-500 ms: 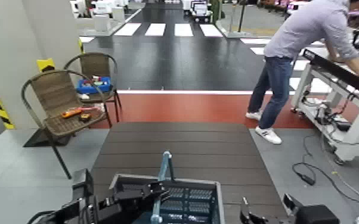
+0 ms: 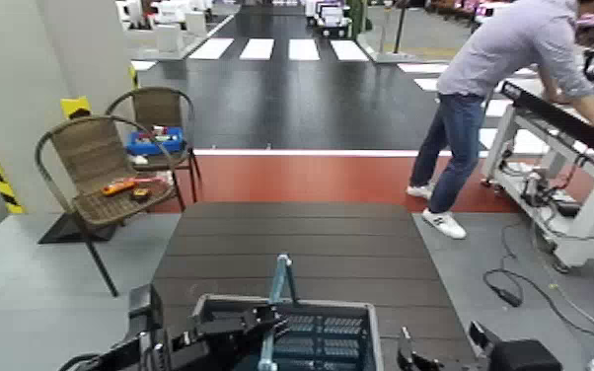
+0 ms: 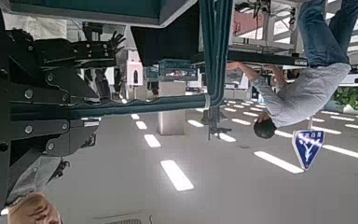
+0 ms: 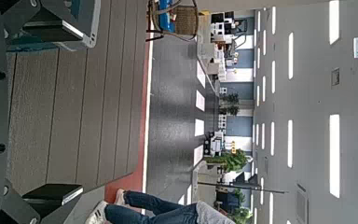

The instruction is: Place the crate on the table.

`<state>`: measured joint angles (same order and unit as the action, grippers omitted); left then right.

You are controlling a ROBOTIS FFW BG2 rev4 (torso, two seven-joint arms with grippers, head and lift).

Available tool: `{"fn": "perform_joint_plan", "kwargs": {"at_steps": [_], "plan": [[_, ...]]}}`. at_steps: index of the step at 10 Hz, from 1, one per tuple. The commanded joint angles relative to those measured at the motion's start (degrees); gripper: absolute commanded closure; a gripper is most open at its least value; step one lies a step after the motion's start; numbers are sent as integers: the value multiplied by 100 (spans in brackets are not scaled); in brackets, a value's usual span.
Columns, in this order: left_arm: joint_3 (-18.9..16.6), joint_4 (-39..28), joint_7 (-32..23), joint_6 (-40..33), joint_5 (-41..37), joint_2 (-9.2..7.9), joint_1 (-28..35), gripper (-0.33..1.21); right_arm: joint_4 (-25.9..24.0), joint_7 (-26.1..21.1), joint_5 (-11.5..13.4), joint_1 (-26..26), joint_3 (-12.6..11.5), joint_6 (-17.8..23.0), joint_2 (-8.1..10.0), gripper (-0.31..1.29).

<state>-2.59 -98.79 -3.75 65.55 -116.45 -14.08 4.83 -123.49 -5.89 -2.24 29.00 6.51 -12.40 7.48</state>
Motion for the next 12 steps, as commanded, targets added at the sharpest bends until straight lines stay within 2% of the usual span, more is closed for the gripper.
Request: {"fn": "perform_joint_plan", "kwargs": {"at_steps": [1, 6, 9, 12], "plan": [[13, 9, 6, -16, 0, 1, 0, 119, 9, 0, -4, 0, 0, 18, -1, 15], [391, 475, 129, -60, 61, 72, -360, 120, 53, 0, -30, -8, 17, 62, -19, 15], [593, 818, 551, -192, 589, 45, -729, 120, 79, 0, -66, -17, 17, 97, -36, 15], [953, 1328, 1087, -376, 993, 37, -1222, 120, 141, 0, -118, -61, 44, 141, -19, 15]]}}
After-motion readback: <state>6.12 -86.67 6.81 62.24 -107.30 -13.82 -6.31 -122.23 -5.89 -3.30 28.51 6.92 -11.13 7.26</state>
